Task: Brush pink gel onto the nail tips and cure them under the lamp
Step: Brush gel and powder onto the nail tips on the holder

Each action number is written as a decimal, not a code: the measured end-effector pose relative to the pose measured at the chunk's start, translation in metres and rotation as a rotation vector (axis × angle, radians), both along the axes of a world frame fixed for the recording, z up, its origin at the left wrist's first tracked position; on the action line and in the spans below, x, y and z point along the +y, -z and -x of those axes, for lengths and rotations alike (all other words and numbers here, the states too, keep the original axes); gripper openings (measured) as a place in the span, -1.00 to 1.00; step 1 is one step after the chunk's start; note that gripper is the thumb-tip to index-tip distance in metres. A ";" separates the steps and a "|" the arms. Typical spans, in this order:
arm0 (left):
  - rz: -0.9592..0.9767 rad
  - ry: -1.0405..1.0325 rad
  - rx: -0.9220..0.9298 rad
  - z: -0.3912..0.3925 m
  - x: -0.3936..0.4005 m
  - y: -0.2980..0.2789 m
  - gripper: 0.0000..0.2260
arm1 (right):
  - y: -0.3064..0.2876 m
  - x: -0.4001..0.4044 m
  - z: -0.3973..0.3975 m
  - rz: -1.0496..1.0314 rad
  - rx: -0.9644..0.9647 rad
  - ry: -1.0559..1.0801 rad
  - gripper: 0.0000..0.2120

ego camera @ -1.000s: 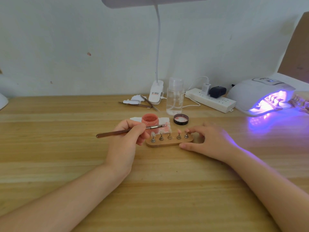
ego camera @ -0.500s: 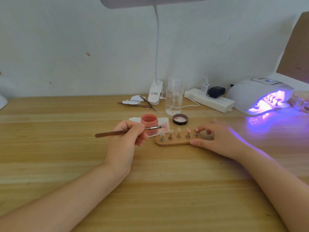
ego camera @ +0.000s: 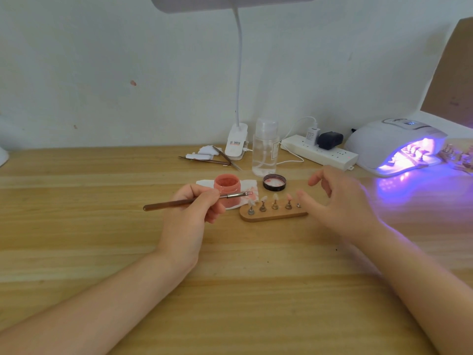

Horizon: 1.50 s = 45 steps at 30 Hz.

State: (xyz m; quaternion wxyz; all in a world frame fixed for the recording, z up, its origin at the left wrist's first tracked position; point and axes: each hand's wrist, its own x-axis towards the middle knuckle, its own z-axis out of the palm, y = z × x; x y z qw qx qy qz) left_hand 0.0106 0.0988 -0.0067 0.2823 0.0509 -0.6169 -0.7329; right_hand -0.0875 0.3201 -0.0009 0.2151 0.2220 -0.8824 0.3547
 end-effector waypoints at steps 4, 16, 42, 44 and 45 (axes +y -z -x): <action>-0.002 0.001 -0.004 0.000 0.000 0.000 -0.65 | -0.003 -0.022 -0.019 -0.177 0.044 0.065 -0.71; -0.017 -0.009 -0.012 0.000 0.001 0.000 -0.77 | 0.013 -0.044 -0.017 -0.504 -0.010 0.144 -0.61; 0.421 0.025 0.106 -0.011 0.007 0.001 -0.86 | 0.009 -0.045 -0.034 -0.061 0.052 -0.017 -0.90; 0.559 0.013 0.136 -0.014 0.010 0.002 -0.95 | 0.009 -0.046 -0.036 0.035 0.024 -0.057 -0.95; 0.612 -0.005 0.164 -0.015 0.011 0.002 -0.97 | 0.009 -0.046 -0.038 0.069 0.006 -0.080 -0.95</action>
